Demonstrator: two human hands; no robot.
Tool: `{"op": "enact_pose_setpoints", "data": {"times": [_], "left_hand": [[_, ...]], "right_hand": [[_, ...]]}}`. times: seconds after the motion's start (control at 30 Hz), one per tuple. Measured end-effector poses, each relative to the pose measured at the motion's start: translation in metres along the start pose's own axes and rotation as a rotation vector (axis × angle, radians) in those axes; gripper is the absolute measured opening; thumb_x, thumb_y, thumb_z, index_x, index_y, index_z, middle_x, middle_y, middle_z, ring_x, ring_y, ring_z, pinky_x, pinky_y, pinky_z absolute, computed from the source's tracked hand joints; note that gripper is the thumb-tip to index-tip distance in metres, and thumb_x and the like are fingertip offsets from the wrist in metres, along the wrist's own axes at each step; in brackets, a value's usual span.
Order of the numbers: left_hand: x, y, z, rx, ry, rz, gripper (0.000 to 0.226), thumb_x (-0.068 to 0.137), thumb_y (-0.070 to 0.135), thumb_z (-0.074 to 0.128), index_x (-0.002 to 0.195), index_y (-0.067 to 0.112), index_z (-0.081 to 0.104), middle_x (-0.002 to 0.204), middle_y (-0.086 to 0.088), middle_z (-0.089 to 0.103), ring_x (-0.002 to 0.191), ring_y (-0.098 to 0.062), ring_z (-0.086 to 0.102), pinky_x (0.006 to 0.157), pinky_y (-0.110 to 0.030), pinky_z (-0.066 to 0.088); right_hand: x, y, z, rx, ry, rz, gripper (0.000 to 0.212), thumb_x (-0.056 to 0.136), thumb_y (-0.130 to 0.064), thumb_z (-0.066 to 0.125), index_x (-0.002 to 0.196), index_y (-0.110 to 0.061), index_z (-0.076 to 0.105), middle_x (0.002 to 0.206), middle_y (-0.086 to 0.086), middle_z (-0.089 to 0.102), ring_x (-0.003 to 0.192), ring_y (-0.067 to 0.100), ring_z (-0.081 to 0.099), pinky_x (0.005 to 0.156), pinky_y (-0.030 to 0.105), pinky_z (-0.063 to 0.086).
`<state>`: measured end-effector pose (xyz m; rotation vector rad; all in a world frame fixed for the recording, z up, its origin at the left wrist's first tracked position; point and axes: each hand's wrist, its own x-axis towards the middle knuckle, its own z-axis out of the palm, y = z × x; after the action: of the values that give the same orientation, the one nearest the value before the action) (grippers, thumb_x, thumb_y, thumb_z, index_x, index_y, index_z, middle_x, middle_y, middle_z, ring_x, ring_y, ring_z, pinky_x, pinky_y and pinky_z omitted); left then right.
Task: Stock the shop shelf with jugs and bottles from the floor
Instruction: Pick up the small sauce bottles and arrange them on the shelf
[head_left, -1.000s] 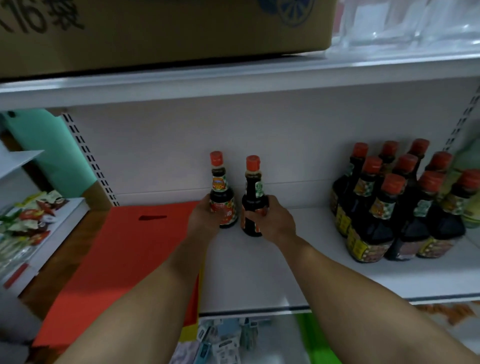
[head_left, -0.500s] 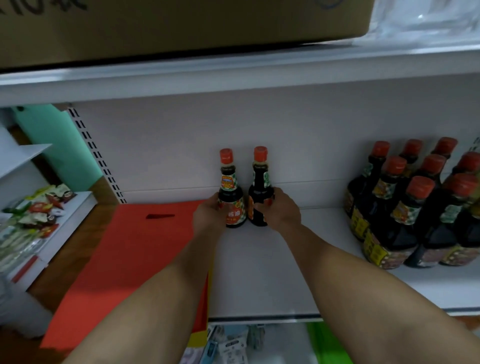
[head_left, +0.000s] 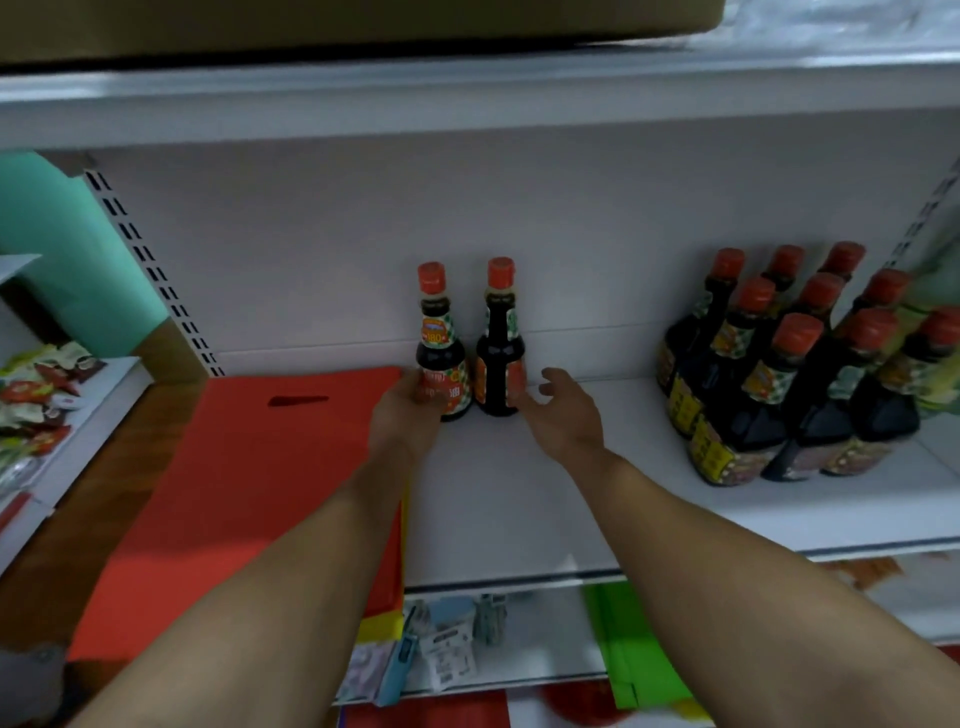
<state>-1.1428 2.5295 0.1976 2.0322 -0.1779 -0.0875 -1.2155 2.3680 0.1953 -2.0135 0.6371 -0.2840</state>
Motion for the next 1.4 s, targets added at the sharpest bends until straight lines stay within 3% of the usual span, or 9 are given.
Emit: {"op": "enact_pose_setpoints", "data": {"times": [0.17,0.33,0.47,0.57,0.77,0.87,1.0,1.1,1.4], "left_hand": [[-0.032,0.004,0.003,0.059,-0.011,-0.040,0.023,0.089,0.034,0.062,0.104,0.018,0.069,0.102,-0.008,0.070,0.095,-0.030,0.064,0.076,-0.032,0.046],[-0.088,0.017,0.012,0.156,-0.051,0.007,0.026,0.093,0.036,0.058,0.107,0.016,0.068,0.111,-0.001,0.067,0.104,-0.021,0.059,0.081,-0.024,0.038],[-0.141,0.026,0.025,0.137,-0.029,-0.047,0.021,0.093,0.041,0.057,0.093,0.021,0.065,0.095,0.002,0.065,0.089,-0.017,0.059,0.071,-0.024,0.038],[-0.181,0.025,0.038,0.118,0.026,-0.048,0.031,0.085,0.055,0.056,0.081,0.026,0.067,0.086,0.004,0.070,0.086,-0.020,0.065,0.073,-0.031,0.050],[-0.256,0.018,0.053,0.199,0.082,-0.075,0.029,0.088,0.048,0.060,0.085,0.021,0.071,0.080,0.007,0.071,0.080,-0.014,0.064,0.067,-0.026,0.044],[-0.275,0.001,0.061,0.262,0.032,-0.121,0.023,0.086,0.051,0.059,0.079,0.031,0.068,0.077,0.010,0.068,0.082,-0.015,0.065,0.071,-0.029,0.050],[-0.292,-0.027,0.074,0.300,-0.055,-0.201,0.030,0.085,0.055,0.056,0.083,0.027,0.067,0.085,0.004,0.070,0.087,-0.021,0.065,0.080,-0.034,0.052],[-0.304,-0.059,0.084,0.276,-0.133,-0.284,0.028,0.088,0.050,0.056,0.081,0.024,0.065,0.084,0.001,0.068,0.085,-0.022,0.062,0.078,-0.036,0.050],[-0.339,-0.163,0.108,0.163,-0.191,-0.547,0.029,0.087,0.042,0.065,0.064,0.024,0.060,0.062,0.009,0.061,0.066,-0.008,0.057,0.066,-0.024,0.037]], "right_hand": [[-0.024,0.001,-0.019,-0.065,-0.020,-0.049,0.061,0.093,-0.049,0.055,0.143,-0.018,0.041,0.137,0.004,0.054,0.123,0.021,0.051,0.101,0.031,0.043],[-0.048,0.005,-0.043,-0.145,-0.091,-0.097,0.057,0.093,-0.049,0.053,0.140,-0.018,0.043,0.135,0.002,0.056,0.121,0.022,0.053,0.100,0.033,0.044],[-0.076,0.020,-0.069,-0.182,-0.110,-0.158,0.052,0.091,-0.047,0.057,0.133,-0.017,0.051,0.128,0.002,0.061,0.117,0.023,0.056,0.098,0.034,0.046],[-0.094,0.031,-0.087,-0.193,-0.122,-0.192,0.049,0.090,-0.047,0.058,0.129,-0.017,0.055,0.124,0.003,0.064,0.113,0.024,0.058,0.094,0.032,0.046],[-0.136,0.050,-0.105,-0.146,-0.187,-0.242,0.044,0.089,-0.047,0.058,0.122,-0.017,0.059,0.112,0.001,0.066,0.102,0.025,0.063,0.093,0.039,0.050],[-0.150,0.059,-0.107,-0.121,-0.220,-0.232,0.042,0.088,-0.047,0.060,0.120,-0.018,0.060,0.110,-0.001,0.066,0.102,0.023,0.063,0.094,0.038,0.049],[-0.166,0.074,-0.100,-0.123,-0.247,-0.225,0.038,0.089,-0.045,0.061,0.117,-0.019,0.062,0.102,-0.006,0.065,0.102,0.019,0.060,0.090,0.031,0.046],[-0.173,0.091,-0.081,-0.120,-0.282,-0.198,0.034,0.087,-0.042,0.064,0.112,-0.019,0.065,0.093,-0.007,0.062,0.099,0.019,0.062,0.090,0.030,0.048],[-0.190,0.175,-0.013,-0.293,-0.435,-0.049,0.035,0.089,-0.039,0.063,0.115,-0.015,0.064,0.106,0.003,0.068,0.103,0.023,0.062,0.088,0.031,0.047]]}}
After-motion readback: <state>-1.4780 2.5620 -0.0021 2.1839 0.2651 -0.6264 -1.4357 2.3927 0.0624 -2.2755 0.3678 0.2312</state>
